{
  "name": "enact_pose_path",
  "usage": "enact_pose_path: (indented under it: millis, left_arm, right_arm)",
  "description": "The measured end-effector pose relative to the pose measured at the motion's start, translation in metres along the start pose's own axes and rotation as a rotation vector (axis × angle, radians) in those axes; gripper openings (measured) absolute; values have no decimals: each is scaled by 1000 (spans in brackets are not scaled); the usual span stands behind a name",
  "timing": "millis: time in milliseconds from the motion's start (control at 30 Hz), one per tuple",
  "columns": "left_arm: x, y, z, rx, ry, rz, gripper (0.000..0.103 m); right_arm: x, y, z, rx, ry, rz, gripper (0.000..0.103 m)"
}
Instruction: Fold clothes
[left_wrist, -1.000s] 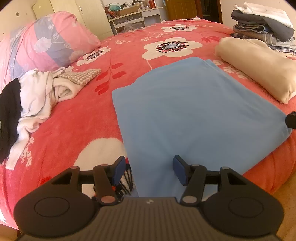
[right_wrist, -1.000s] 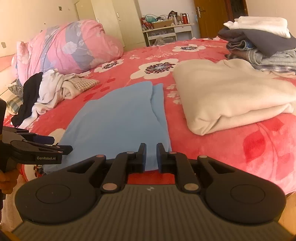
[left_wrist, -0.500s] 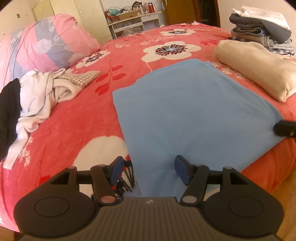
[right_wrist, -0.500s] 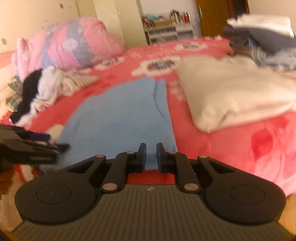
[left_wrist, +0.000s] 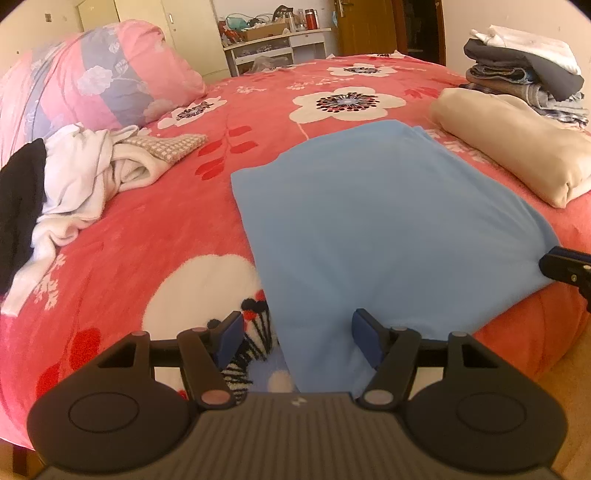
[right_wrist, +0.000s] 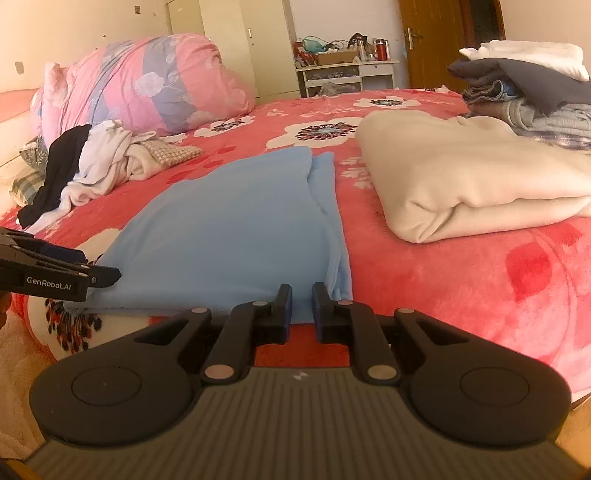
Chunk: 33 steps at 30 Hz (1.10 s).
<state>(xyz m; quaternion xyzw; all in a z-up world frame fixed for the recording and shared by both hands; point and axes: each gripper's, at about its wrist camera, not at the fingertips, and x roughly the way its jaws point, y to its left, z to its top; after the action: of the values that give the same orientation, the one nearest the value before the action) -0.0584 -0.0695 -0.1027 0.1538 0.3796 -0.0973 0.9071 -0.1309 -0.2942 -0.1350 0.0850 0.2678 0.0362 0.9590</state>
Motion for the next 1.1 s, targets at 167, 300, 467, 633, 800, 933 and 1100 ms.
enact_pose_path:
  millis: [167,300,467,633,800,933,1100]
  left_arm:
    - [-2,0,-2,5,1,5,66]
    - [-3,1,-3,4,2,5,66]
    - [-3,1,-4,1,2,4,66]
    - [-4,1,-5,-2,1,4,66]
    - [-3,1,-6,-5,1,2,66]
    - [-3,1,-6,-6,0,2,66]
    - [-2,2,-6,-9,-1,0,66]
  right_arm:
    - [-1,-3,-1,24,0,12,11]
    - [-1,-5,-2,34,1,17,11]
    - [-1,-5,-3,42,0,17,11]
    - [-2,-4,-4,50,-3,15,11]
    - [-2,-3,-4,51,-4,13,11]
    - [-1,-3,-5,50,-5,12,11]
    - [-1,-4,-5,50,-6,12,11]
